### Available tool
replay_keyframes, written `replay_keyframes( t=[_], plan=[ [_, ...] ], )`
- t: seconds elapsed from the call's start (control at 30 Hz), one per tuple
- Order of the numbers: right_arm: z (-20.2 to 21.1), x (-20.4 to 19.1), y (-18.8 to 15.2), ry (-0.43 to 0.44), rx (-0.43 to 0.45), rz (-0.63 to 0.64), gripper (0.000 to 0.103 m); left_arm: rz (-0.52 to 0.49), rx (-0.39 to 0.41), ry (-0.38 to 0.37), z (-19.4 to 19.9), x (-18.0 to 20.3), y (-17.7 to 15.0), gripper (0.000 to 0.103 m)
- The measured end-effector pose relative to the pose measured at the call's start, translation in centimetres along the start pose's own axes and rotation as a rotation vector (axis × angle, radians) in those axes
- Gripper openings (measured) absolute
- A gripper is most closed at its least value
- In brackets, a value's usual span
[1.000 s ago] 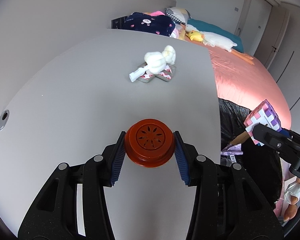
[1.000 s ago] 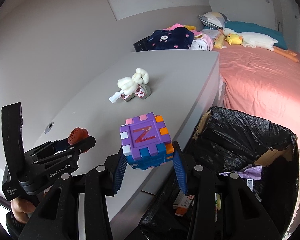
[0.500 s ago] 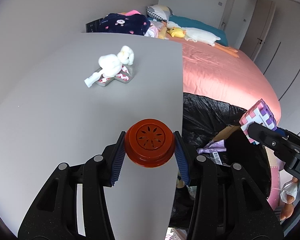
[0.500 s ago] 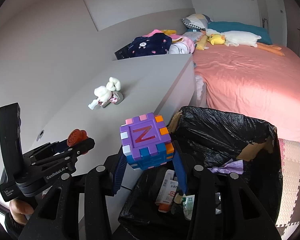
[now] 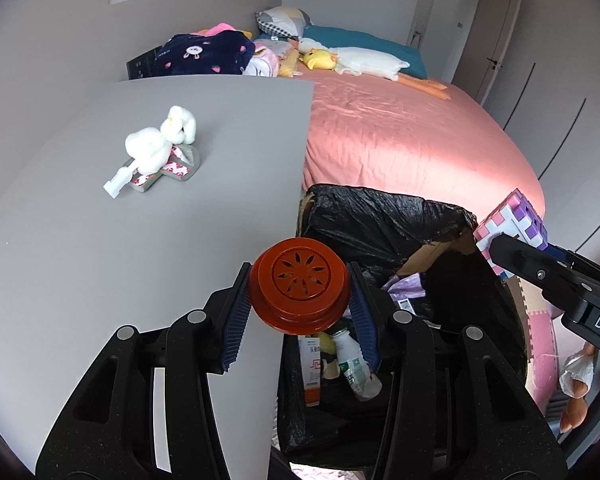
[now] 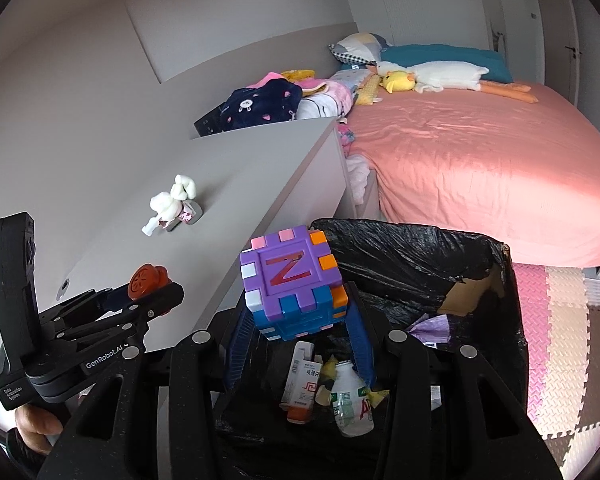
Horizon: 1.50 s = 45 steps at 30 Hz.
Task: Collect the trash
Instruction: 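Carry the orange cap and puzzle cube over the trash bin with both tools, then open the left tool over the bin while the right tool releases the cube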
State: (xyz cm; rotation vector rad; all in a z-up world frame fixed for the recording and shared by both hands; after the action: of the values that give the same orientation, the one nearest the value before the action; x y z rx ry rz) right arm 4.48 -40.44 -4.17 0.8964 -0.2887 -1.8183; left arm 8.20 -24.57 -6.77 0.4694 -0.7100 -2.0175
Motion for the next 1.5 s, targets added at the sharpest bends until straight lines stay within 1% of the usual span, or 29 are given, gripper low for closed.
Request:
replay_keyframes(
  t=[0.37,0.53,0.67,0.7,0.73,0.77,0.8,0.83,0.9,1.13,1.5],
  plan=[
    [1.8,3.6,1.4,-0.049,0.053,-0.062,0.045,-0.078,0.008,-0.043,-0.4,3.5,2.0,0.046],
    [2.3,5.2,1.9,-0.070,0.066,-0.097,0.045,-0.134,-0.001,-0.068,-0.8,5.6,2.2,0.046],
    [2.4,6.3,2.1,-0.086,0.069,-0.117,0.045,-0.164,-0.010,-0.107,-1.3,6.9,2.0,0.046],
    [2.4,6.6,2.1,-0.099,0.070,-0.124,0.045,-0.175,-0.013,-0.123,-1.4,7.2,1.9,0.048],
    [2.3,6.9,2.2,-0.117,0.070,-0.131,0.049,-0.191,-0.021,-0.137,-1.5,7.6,1.8,0.056],
    [2.4,7.3,2.2,-0.140,0.080,-0.141,0.055,-0.196,-0.016,-0.127,-1.4,7.6,1.8,0.085],
    [2.6,7.6,2.3,-0.159,0.095,-0.152,0.073,-0.193,0.002,-0.101,-1.2,7.6,1.8,0.097],
    [2.9,8.0,2.4,-0.177,0.119,-0.164,0.082,-0.191,0.026,-0.091,-0.8,7.5,1.9,0.097],
    [3.0,8.4,2.4,-0.179,0.123,-0.172,0.082,-0.178,0.028,-0.113,-0.6,7.3,1.9,0.097],
    [2.4,8.2,2.1,-0.155,0.105,-0.178,0.082,-0.133,0.041,-0.068,-0.2,5.1,1.8,0.097],
    [0.1,4.8,1.1,-0.125,0.054,-0.111,0.082,-0.084,0.045,-0.023,-0.1,1.5,0.6,0.097]
  ],
)
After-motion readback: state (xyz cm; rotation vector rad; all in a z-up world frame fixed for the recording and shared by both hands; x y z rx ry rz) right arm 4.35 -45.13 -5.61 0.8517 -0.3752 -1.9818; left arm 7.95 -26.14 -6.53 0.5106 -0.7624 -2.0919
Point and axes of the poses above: each gripper's, at about its wrist camera, not at the fingertips, and z roughly against the way its jaws point, x to its right, y to its top, the point moved 6 cm from there along -z, roughly the way its jaws point, and after that the axes turned 15 degrees about -z, right-handed, at the moved point
